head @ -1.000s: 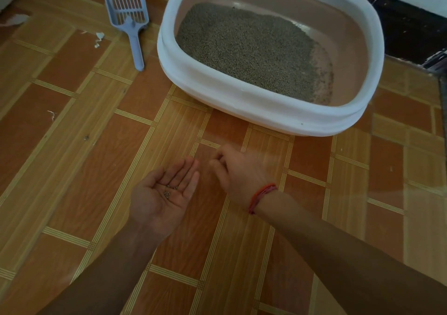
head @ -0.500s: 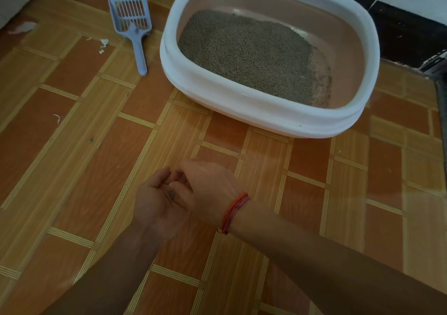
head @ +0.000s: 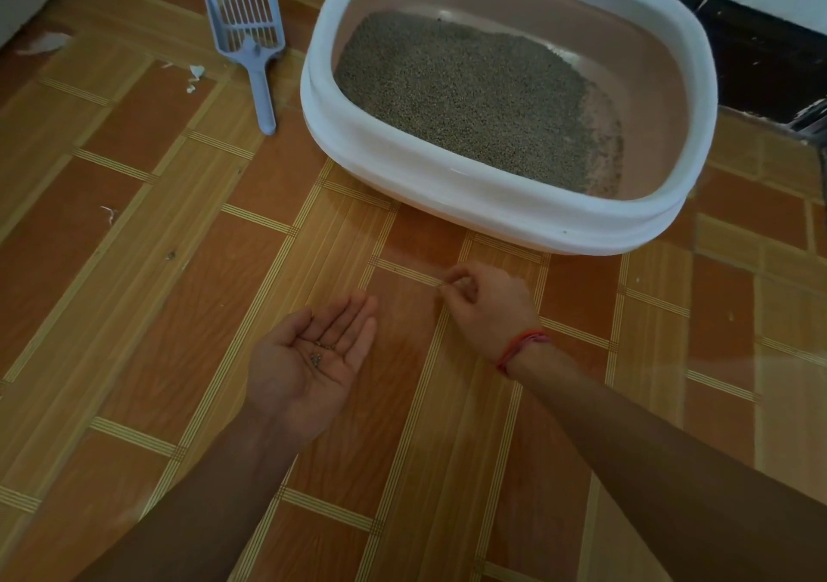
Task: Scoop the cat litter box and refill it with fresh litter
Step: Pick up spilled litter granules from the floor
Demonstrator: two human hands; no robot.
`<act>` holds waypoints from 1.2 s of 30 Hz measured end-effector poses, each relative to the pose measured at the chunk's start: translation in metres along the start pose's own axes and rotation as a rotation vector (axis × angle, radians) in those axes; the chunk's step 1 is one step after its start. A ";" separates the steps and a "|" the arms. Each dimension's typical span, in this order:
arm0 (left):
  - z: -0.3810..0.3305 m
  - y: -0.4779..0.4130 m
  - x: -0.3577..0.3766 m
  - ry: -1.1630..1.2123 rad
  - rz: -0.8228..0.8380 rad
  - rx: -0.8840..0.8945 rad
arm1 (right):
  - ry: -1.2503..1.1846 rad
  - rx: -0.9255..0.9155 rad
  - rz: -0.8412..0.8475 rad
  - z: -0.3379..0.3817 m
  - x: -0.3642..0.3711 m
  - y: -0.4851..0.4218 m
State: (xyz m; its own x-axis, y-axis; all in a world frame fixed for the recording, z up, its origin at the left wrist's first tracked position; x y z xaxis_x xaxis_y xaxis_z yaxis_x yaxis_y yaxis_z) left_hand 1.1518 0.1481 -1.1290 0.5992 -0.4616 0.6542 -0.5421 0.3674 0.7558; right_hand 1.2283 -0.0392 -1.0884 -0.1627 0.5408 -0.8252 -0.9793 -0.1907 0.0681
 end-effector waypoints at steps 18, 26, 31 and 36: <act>0.002 -0.006 -0.001 0.010 -0.016 -0.008 | 0.159 -0.065 0.086 -0.004 0.014 -0.011; 0.004 -0.006 -0.001 0.003 -0.010 -0.009 | 0.133 -0.077 0.151 0.011 0.018 -0.009; 0.004 -0.009 0.000 -0.008 0.013 -0.012 | -0.033 -0.213 0.079 0.079 0.005 -0.001; 0.005 -0.012 -0.007 -0.035 0.002 -0.033 | -0.097 -0.314 0.208 0.129 0.022 0.017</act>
State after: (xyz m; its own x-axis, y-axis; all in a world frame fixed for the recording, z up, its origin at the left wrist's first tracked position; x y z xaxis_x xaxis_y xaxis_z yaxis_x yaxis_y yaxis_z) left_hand 1.1510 0.1429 -1.1422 0.5770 -0.4881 0.6548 -0.5233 0.3946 0.7553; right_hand 1.1923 0.0753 -1.0331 -0.3796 0.5361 -0.7540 -0.8418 -0.5382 0.0410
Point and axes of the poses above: each hand's wrist, its own y-axis away from the middle knuckle, its own x-axis out of the palm, z = x × y, the point moved 10 cm from there along -y, towards the middle knuckle, and after that the axes turned 13 degrees about -x, right-handed, at the moved point
